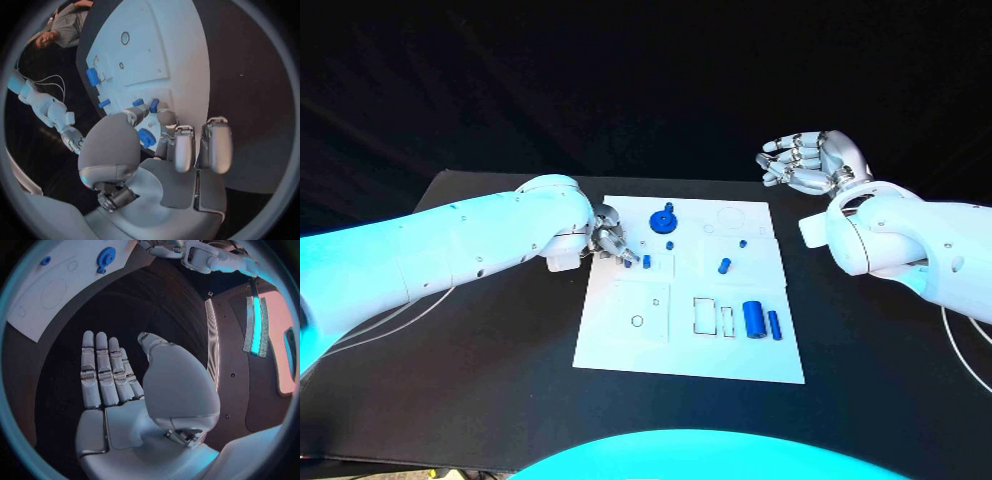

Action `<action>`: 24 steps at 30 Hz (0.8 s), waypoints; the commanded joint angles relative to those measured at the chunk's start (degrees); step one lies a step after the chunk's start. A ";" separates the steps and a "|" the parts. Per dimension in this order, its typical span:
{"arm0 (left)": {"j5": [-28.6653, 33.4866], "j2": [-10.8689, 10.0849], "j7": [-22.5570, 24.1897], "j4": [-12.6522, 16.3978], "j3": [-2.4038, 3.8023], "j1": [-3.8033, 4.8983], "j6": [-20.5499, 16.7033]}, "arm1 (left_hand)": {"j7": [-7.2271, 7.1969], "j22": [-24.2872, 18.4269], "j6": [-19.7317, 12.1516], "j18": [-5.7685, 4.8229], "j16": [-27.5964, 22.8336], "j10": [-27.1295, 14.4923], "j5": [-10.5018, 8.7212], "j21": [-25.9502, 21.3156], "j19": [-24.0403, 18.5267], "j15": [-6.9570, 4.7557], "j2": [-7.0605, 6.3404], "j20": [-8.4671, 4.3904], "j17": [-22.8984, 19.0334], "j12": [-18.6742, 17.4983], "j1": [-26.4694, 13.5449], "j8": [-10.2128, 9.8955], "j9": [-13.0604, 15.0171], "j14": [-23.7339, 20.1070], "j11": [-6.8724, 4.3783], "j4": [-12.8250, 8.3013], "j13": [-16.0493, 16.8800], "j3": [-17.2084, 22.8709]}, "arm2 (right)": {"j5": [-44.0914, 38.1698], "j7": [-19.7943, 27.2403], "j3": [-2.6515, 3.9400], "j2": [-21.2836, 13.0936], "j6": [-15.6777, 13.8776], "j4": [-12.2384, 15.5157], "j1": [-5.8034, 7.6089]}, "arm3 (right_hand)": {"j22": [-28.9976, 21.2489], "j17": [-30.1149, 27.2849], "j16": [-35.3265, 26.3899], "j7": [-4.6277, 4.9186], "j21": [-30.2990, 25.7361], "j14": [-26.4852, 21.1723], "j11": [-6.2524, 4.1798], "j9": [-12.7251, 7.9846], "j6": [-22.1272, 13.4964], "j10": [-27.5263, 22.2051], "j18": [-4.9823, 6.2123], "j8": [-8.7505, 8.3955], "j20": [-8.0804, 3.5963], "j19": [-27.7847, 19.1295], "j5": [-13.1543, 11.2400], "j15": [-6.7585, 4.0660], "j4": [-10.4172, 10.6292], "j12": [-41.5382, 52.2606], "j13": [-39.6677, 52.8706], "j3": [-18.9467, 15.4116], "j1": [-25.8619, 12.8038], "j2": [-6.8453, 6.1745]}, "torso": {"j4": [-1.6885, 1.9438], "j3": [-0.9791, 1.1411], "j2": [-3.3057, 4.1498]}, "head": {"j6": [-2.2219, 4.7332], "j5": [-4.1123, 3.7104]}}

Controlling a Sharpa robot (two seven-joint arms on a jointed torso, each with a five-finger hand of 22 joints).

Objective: Assemble the parts on the task board

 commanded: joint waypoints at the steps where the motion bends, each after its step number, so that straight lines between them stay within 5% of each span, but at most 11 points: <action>1: 0.03 -0.15 0.11 0.31 0.01 -0.02 0.03 | 0.23 6.30 0.21 -0.97 0.08 -0.20 0.17 -0.25 0.19 -0.34 -0.94 -0.30 14.50 0.22 -0.13 -0.21 -0.14 5.88 0.00 1.16 0.11 -2.20 | -0.25 0.80 0.02 0.01 0.36 0.03 -0.02 | -0.17 -0.14 -0.41 1.30 -0.27 -0.38 0.33 -0.07 0.04 0.02 0.26 0.07 -0.11 -0.51 0.23 -0.04 -0.09 -0.33 -0.14 0.28 -0.26 -0.17 | 0.02 -0.02 0.01 | 0.07 0.07; 14: 4.53 -1.63 0.82 1.92 0.77 -0.04 -5.46 | 0.23 6.19 0.27 -0.92 -0.02 -0.28 -2.05 -0.41 0.11 -0.36 -0.12 -0.34 14.33 0.31 -4.02 -0.31 -0.51 5.83 0.00 2.45 -0.01 -8.71 | -0.24 0.83 0.02 0.25 0.55 -0.27 -0.03 | -1.00 -0.57 -1.06 1.37 -0.29 -0.87 0.44 -0.18 0.00 -0.08 0.26 0.06 0.10 -1.06 0.25 0.17 -0.18 -0.42 -0.71 0.35 -0.37 -0.19 | 0.02 -0.05 -0.04 | 0.25 0.07; 24: 8.27 -4.30 2.41 4.14 2.79 -0.03 -10.04 | 0.34 4.97 -0.27 -0.57 -0.58 -1.29 -1.59 -1.38 -0.91 -0.32 0.13 -0.34 13.33 -0.64 -3.39 -0.45 -0.58 5.52 0.09 2.29 -1.79 -9.55 | -0.20 0.90 0.02 0.30 0.61 -0.44 -0.10 | -1.17 -0.66 -1.18 1.39 -0.29 -0.95 0.46 -0.21 -0.03 -0.10 0.27 0.05 0.14 -1.16 0.26 0.21 -0.22 -0.45 -0.83 0.38 -0.37 -0.19 | 0.03 0.02 -0.06 | 1.07 0.07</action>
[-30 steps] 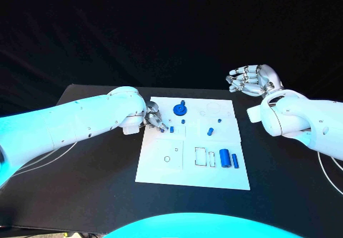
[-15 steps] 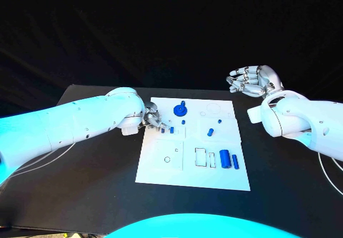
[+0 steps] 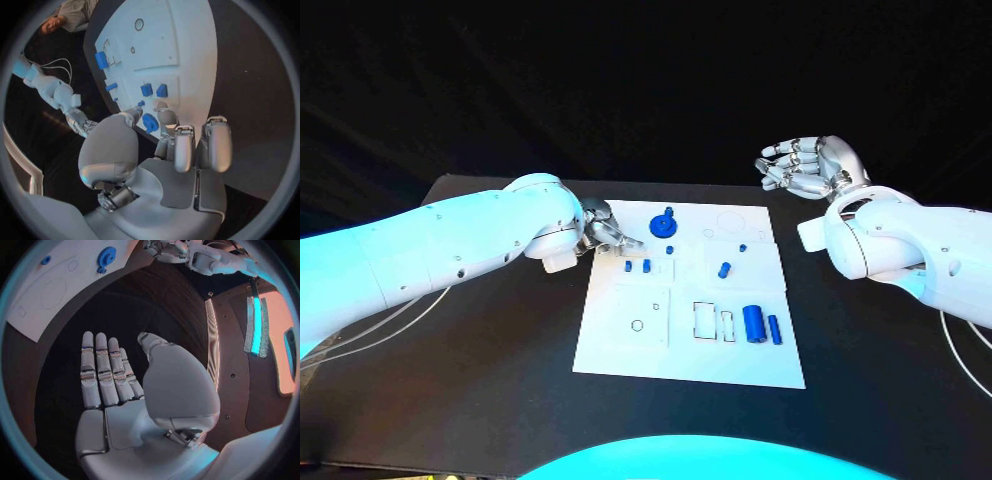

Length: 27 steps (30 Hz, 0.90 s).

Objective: Assemble the parts on the task board

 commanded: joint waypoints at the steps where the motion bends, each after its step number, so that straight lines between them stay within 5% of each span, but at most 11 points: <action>1: 4.00 -0.91 2.87 1.17 0.62 0.04 -4.56 | 0.55 3.52 -1.65 -0.17 -1.26 -2.52 0.53 -1.63 -1.81 -0.11 0.23 0.05 11.82 -1.96 1.87 -0.68 -0.23 5.03 0.40 -0.05 -3.08 -0.87 | -0.21 0.90 0.02 -0.03 0.61 -0.04 -0.05 | -0.11 -0.08 -0.23 1.40 -0.28 -0.36 0.47 -0.09 -0.04 -0.12 0.27 0.04 -0.03 -0.57 0.27 0.02 -0.08 -0.26 -0.09 0.23 -0.36 -0.19 | 0.04 0.07 -0.05 | 0.36 0.04; 3: 5.59 -1.81 6.21 2.38 1.13 0.06 -6.69 | 1.71 -0.19 -4.25 0.81 -3.57 -7.23 0.90 -4.77 -5.11 0.69 0.65 0.64 8.14 -5.22 4.56 -1.58 -0.53 3.61 1.46 -0.07 -8.54 -1.56 | -0.21 0.93 0.02 -0.08 0.71 -0.14 -0.06 | -0.22 -0.13 -0.28 1.35 -0.25 -0.35 0.45 -0.10 -0.04 -0.11 0.28 0.05 -0.01 -0.59 0.29 0.02 -0.18 -0.26 -0.17 0.31 -0.25 -0.16 | 0.07 0.07 -0.05 | 0.74 -0.13; 6: 6.75 -2.32 12.07 3.38 1.44 0.07 -9.86 | 5.13 -9.41 -10.22 3.05 -9.81 -14.93 1.08 -13.29 -13.86 3.51 0.97 2.68 -1.21 -8.11 11.46 -4.40 -1.87 -1.99 4.61 -0.30 -10.03 -0.49 | -0.25 0.91 0.02 -0.13 1.07 -0.39 -0.06 | -0.75 -0.36 -0.47 1.08 -0.13 -0.16 0.27 -0.14 0.21 0.03 0.35 0.20 -0.02 -0.55 0.23 -0.07 -0.77 -0.25 -0.60 0.74 0.41 -0.15 | 0.04 0.00 -0.03 | 1.16 -0.33; 9: 6.51 -2.33 18.75 4.09 1.58 0.05 -13.60 | 7.06 -20.60 -13.10 5.77 -18.66 -20.75 1.10 -24.61 -24.41 5.49 0.16 4.60 -13.00 -11.43 19.46 -7.36 -4.33 -10.66 6.50 -1.57 -12.22 2.42 | -0.61 0.70 0.02 -0.18 1.95 -0.69 -0.06 | -1.53 -0.68 -0.62 0.60 0.08 0.43 -0.06 -0.21 0.99 0.24 0.39 0.44 -0.22 -0.11 -0.46 -0.34 -2.18 -0.40 -1.41 1.77 2.12 -0.55 | -0.01 -0.04 -0.01 | 1.61 -0.58; 14: 2.92 -1.66 27.18 4.34 1.44 -0.32 -19.13 | 8.58 -18.07 -11.29 5.40 -20.12 -22.98 1.16 -22.54 -22.32 6.37 -1.52 5.73 -17.22 -17.11 29.68 -11.96 -8.89 -14.04 7.78 -6.63 -17.10 11.85 | -3.15 -0.17 0.01 -0.23 4.54 -1.17 -0.06 | -2.64 -1.23 -0.95 0.01 0.43 1.40 -0.35 -0.71 1.93 0.04 0.29 0.08 -0.77 0.93 -2.58 -0.79 -4.69 -1.63 -2.23 5.39 5.40 -0.77 | -0.03 -0.05 0.06 | 2.35 -0.57; 19: -3.34 0.04 32.35 3.10 0.68 -0.92 -21.94 | 8.58 -20.03 -11.08 6.04 -22.65 -23.98 0.52 -24.75 -26.45 7.12 -4.89 6.38 -22.73 -21.67 26.98 -15.73 -11.76 -18.27 8.39 -7.30 -20.70 14.10 | -5.87 -1.32 0.01 -0.29 7.06 -1.42 -0.06 | -2.98 -1.67 -1.34 -0.43 0.78 1.79 -0.59 -0.97 3.07 0.52 0.21 -0.01 -1.28 1.41 -2.67 -0.97 -6.67 -2.53 -2.26 8.35 6.94 -1.40 | 0.09 0.00 0.03 | 2.51 -1.02; 27: -12.22 3.67 34.36 -0.09 -0.48 -1.51 -20.30 | 8.60 -21.54 -10.89 6.45 -23.46 -25.46 0.24 -26.90 -28.47 7.60 -5.60 7.01 -26.64 -25.45 24.80 -18.89 -13.75 -20.63 8.96 -7.10 -23.56 11.12 | -7.06 -2.19 0.01 -0.11 8.25 -1.63 -0.06 | -3.02 -1.73 -1.39 -0.37 0.82 1.84 -0.57 -1.02 3.18 0.57 0.18 -0.06 -1.30 1.42 -2.71 -0.96 -6.80 -2.68 -2.26 8.60 6.83 -1.50 | -0.02 -0.09 0.05 | 3.29 -1.44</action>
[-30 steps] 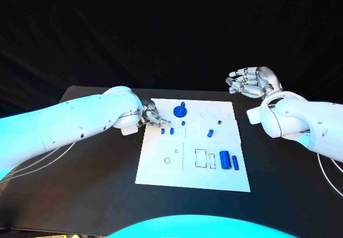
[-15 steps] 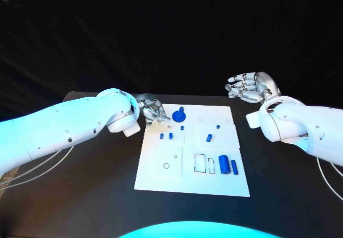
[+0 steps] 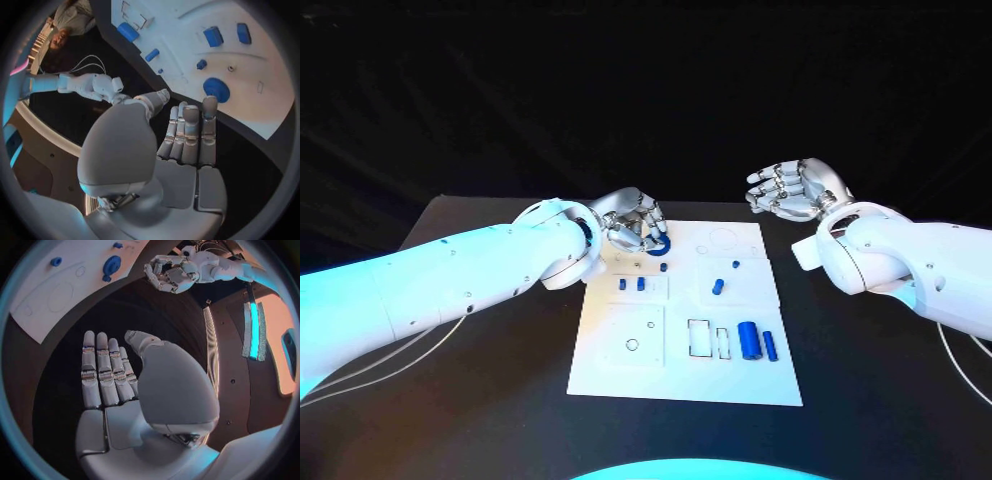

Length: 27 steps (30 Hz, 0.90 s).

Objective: Assemble the parts on the task board

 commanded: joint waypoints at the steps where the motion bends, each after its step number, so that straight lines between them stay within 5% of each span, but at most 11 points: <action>1: -9.00 1.76 4.07 -1.72 -0.34 -0.12 1.13 | -0.14 0.22 0.09 1.00 0.75 -0.01 -0.37 -0.13 0.05 0.03 0.00 0.29 -0.39 -0.80 -1.53 -1.27 -0.72 -0.23 -0.07 0.51 -0.84 -2.38 | -2.77 -0.86 0.01 0.16 2.81 -0.02 -0.02 | -0.09 -0.14 -0.32 0.15 0.22 0.51 -0.10 -0.16 0.42 0.12 0.16 -0.41 -0.07 0.17 -0.36 -0.01 0.05 -0.44 -0.09 0.56 0.39 -0.15 | -0.10 -0.01 0.02 | 0.32 -0.05; 7: -13.59 4.68 3.07 -5.40 -1.00 -0.23 5.18 | -0.21 -0.30 0.43 1.07 1.24 -1.54 -0.20 -1.03 -0.47 0.36 0.74 0.60 -2.48 -2.09 -0.73 -3.04 -1.62 -1.58 0.30 0.87 -1.95 -6.12 | -2.99 -0.96 0.01 0.41 2.59 -0.02 -0.02 | -0.17 -0.25 -0.45 0.23 0.21 0.47 -0.01 -0.26 0.35 0.02 0.11 -0.58 -0.03 0.10 -0.39 0.08 0.01 -0.71 -0.10 0.76 0.03 -0.34 | -0.12 0.09 0.05 | 0.45 0.07; 16: -18.40 8.44 1.51 -9.77 -1.52 -1.01 9.10 | -0.81 1.56 2.32 0.69 3.06 -0.95 -0.06 0.74 1.43 0.34 1.29 0.59 -2.11 -2.75 0.64 -3.97 -2.11 -0.52 0.28 0.90 -2.70 -6.56 | -2.90 -0.91 0.02 0.66 2.20 0.07 -0.02 | -0.30 -0.37 -0.61 0.31 0.16 0.41 0.08 -0.36 0.40 0.01 0.07 -0.72 0.06 -0.04 -0.44 0.18 0.09 -0.97 -0.08 0.91 -0.60 -0.55 | -0.15 0.02 0.11 | 0.15 -0.05; 27: -20.70 10.25 -0.64 -12.25 -1.68 -2.11 10.63 | -0.74 3.78 4.04 0.24 5.39 0.43 0.13 2.95 3.45 0.16 1.51 0.44 -1.03 -3.66 1.46 -5.68 -2.81 1.05 0.06 1.19 -3.51 -6.37 | -2.75 -0.86 0.02 0.73 1.79 0.36 -0.02 | -0.40 -0.44 -0.69 0.41 0.13 0.43 0.13 -0.42 0.42 0.05 0.07 -0.82 0.13 -0.09 -0.46 0.23 0.21 -1.12 -0.06 0.97 -1.11 -0.67 | -0.04 0.04 0.04 | -0.20 -0.38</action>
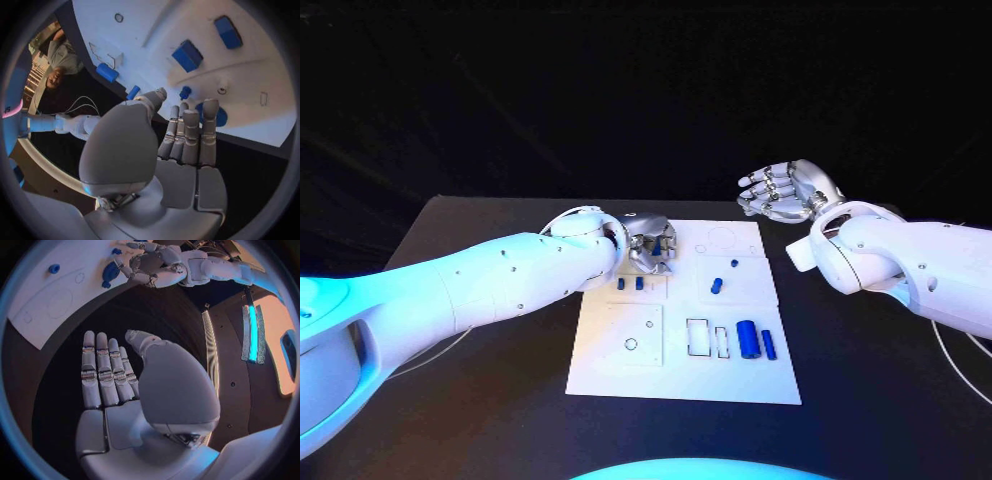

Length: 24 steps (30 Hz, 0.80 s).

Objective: Assemble the parts on the task board

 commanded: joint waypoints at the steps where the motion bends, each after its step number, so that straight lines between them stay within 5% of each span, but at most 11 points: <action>1: -2.54 0.47 -1.32 -0.42 0.00 -0.38 1.52 | 0.15 0.50 0.46 0.15 0.56 0.67 0.14 0.62 0.67 0.08 0.17 0.02 -0.04 -0.46 0.76 -0.68 -0.23 0.60 0.04 0.01 -0.27 0.60 | -0.62 0.29 0.02 0.05 0.38 0.24 -0.02 | -0.05 -0.09 -0.24 0.20 0.14 0.24 0.13 -0.07 0.22 0.05 0.07 -0.34 0.13 -0.09 -0.25 0.03 0.15 -0.38 -0.01 0.27 -0.57 -0.15 | 0.02 -0.04 -0.06 | -0.05 -0.17; 7: -2.82 0.87 -1.55 -1.18 0.00 -0.81 0.69 | 0.27 1.58 1.80 0.05 1.67 1.94 0.45 1.66 0.95 0.03 -0.12 -0.09 -0.80 -2.18 2.13 -2.78 -0.90 0.56 0.07 -0.82 -1.41 4.68 | -0.44 0.32 0.03 0.03 0.40 0.40 -0.02 | -0.10 -0.12 -0.27 0.23 0.13 0.26 0.15 -0.09 0.26 0.09 0.08 -0.37 0.16 -0.11 -0.25 0.05 0.22 -0.43 0.00 0.32 -0.80 -0.15 | -0.02 -0.05 -0.05 | -0.03 -0.30; 24: -3.02 0.96 -2.41 -1.55 0.00 -1.02 0.56 | 0.36 2.63 2.90 -0.02 2.64 2.38 0.30 2.67 1.02 0.10 -0.19 -0.08 -1.49 -3.29 2.47 -3.93 -1.05 0.47 0.18 -2.23 -2.09 8.05 | -0.17 0.37 0.03 0.01 0.48 0.47 -0.02 | -0.15 -0.15 -0.30 0.24 0.12 0.28 0.16 -0.11 0.31 0.14 0.09 -0.39 0.20 -0.12 -0.25 0.06 0.30 -0.48 0.01 0.37 -1.03 -0.13 | 0.03 0.00 -0.09 | -0.34 -0.45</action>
